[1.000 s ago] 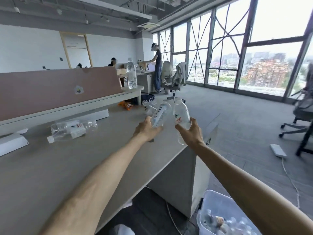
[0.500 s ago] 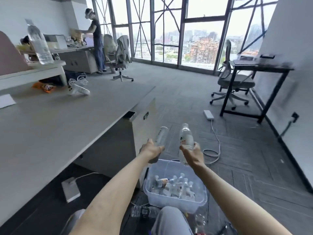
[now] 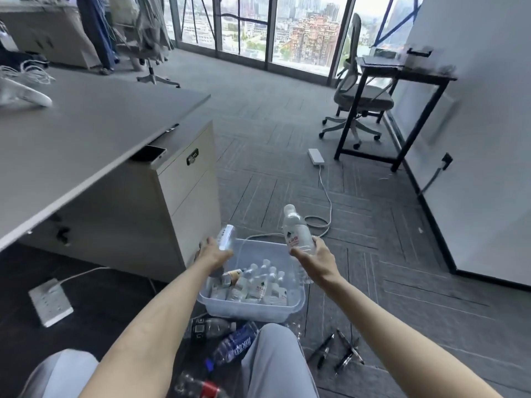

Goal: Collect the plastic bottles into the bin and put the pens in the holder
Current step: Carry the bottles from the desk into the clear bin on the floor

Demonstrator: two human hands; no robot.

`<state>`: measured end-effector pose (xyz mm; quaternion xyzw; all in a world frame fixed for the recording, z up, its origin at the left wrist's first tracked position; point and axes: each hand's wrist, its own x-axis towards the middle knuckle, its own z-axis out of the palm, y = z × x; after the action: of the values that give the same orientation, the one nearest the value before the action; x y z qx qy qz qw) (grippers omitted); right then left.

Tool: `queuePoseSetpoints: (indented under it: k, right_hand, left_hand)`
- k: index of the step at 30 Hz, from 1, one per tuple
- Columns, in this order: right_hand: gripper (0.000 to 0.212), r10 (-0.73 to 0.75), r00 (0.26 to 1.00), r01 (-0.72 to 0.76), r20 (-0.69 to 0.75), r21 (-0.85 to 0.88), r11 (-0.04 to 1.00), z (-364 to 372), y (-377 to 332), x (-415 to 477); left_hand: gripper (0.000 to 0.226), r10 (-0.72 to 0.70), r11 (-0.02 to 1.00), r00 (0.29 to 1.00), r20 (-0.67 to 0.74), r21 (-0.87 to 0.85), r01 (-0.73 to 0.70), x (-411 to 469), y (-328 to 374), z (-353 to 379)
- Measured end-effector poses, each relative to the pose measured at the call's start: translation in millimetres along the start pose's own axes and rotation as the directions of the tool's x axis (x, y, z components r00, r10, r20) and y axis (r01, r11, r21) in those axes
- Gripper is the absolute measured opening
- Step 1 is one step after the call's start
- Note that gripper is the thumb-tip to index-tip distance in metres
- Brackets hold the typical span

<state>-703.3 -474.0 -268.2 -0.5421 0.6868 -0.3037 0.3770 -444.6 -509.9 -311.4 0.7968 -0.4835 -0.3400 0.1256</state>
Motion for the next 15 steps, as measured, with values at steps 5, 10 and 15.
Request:
queuePoseSetpoints:
  k: [5,10,15]
  right_hand:
    - [0.073,0.009,0.999,-0.006,0.045,-0.058,0.998,2.0,17.0,4.5]
    - [0.065,-0.001,0.998,0.005,0.059,-0.072,0.997,19.4,11.5,9.6]
    - [0.064,-0.024,0.996,0.032,0.083,-0.099,0.995,35.7,1.9,3.5]
  left_hand:
    - [0.076,-0.044,0.99,0.999,-0.01,0.132,0.045,4.6,-9.8,7.4]
    - [0.062,-0.031,0.989,0.999,0.016,0.145,0.029,-4.4,-25.3,-4.1]
    - [0.054,0.029,0.991,0.998,0.056,0.132,-0.037,-18.3,-20.4,-21.0]
